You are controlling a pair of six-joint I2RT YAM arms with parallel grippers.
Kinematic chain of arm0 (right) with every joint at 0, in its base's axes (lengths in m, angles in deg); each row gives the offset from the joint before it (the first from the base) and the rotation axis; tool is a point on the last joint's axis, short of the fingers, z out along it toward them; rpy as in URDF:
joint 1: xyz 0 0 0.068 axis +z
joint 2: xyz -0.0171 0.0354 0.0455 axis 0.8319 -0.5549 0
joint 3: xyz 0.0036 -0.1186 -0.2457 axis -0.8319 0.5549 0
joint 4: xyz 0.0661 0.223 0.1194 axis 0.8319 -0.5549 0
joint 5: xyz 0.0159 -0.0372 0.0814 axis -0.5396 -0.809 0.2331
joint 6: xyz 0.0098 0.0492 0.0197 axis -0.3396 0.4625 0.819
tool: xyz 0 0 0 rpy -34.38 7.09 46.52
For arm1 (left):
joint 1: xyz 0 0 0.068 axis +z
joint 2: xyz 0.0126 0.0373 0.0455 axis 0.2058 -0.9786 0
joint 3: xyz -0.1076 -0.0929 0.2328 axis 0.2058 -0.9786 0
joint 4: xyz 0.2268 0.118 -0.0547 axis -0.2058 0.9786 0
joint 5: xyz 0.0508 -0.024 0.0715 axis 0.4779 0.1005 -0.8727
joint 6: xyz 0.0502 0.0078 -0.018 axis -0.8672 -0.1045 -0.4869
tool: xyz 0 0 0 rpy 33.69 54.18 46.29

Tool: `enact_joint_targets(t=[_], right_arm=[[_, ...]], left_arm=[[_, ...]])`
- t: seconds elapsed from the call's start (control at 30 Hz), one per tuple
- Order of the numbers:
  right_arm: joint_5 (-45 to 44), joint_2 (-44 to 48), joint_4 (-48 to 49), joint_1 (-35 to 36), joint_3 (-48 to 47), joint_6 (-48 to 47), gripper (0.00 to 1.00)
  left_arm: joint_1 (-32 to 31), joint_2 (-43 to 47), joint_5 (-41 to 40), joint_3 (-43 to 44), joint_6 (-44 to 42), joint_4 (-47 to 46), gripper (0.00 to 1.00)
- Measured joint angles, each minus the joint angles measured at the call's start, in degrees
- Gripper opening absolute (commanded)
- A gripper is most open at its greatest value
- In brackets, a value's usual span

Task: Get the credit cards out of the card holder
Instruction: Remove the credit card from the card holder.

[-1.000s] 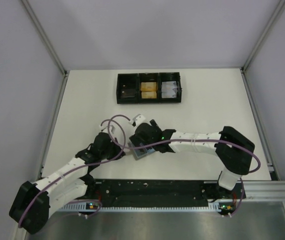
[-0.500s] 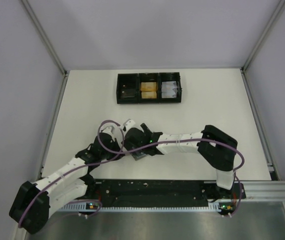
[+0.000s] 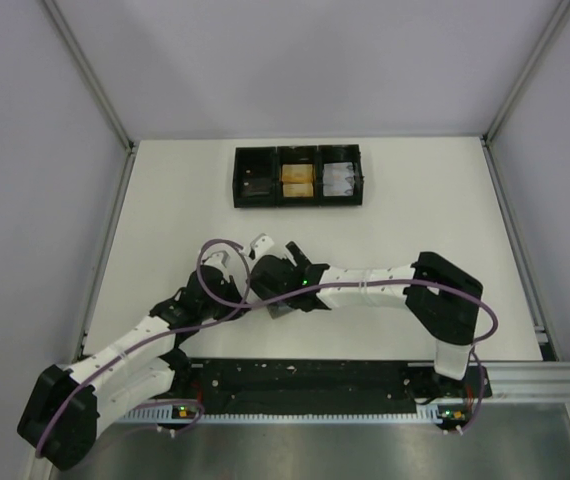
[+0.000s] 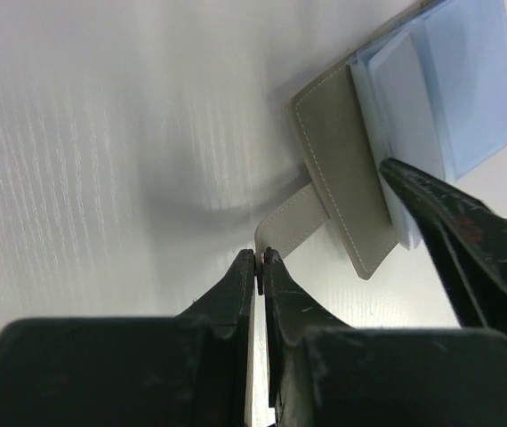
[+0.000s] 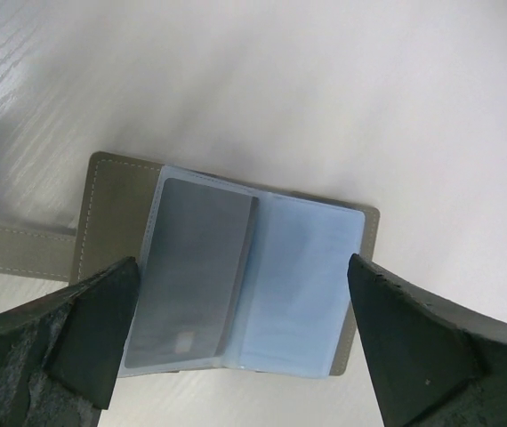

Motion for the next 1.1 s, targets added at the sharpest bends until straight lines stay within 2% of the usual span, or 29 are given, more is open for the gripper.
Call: enact_joint_targets(t=[0.47, 1.1], right_arm=[[-2.2, 5.8, -1.2, -2.3, 2.4, -0.4, 0.98], [-0.1, 7.7, -2.0, -7.3, 8.1, 0.0, 0.98]], left_arm=[[0.0, 0.1, 0.0, 0.0, 0.0, 0.0, 0.0], [0.0, 0.1, 0.0, 0.0, -0.1, 0.8, 0.0]])
